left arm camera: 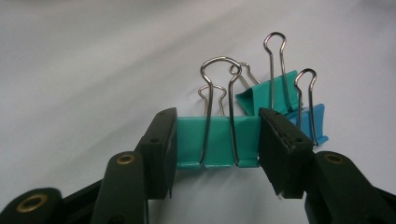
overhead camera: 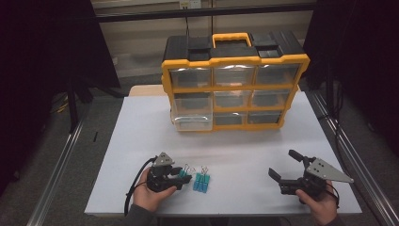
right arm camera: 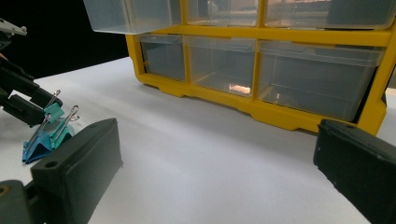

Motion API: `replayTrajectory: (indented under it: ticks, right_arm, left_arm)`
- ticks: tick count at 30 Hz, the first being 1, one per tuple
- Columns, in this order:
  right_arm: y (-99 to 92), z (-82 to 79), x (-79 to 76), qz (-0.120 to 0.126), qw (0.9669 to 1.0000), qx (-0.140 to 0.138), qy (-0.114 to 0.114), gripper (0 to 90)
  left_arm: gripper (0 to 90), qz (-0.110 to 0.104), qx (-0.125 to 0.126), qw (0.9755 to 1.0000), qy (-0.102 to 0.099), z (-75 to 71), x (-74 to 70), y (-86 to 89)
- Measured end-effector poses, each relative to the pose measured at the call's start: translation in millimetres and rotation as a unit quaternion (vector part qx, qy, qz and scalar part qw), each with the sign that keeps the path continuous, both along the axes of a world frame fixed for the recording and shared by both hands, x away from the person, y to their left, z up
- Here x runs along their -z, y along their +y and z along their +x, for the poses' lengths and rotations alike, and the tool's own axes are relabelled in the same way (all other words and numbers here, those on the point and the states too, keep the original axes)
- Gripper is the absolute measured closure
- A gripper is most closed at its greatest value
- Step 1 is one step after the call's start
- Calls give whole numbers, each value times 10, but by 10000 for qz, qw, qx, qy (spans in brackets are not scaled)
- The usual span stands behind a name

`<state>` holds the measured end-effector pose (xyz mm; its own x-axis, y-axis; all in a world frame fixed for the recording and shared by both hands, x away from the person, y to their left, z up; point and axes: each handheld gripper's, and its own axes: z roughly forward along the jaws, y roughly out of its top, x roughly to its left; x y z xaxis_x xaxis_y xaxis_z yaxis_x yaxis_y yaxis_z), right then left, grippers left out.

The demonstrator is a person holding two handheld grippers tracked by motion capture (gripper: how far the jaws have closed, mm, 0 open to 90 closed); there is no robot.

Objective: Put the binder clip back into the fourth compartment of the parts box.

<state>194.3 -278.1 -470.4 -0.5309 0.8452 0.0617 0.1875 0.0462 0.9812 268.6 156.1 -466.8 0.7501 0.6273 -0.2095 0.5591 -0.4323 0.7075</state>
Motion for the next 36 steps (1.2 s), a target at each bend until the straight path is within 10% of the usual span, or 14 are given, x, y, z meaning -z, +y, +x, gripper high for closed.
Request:
replayTrajectory:
  ticks: [36]
  right_arm:
    - [21,9,-2,-2,10000,-35,-13,6]
  left_arm:
    - [499,-589,310,9978,-4,342,-963,-45]
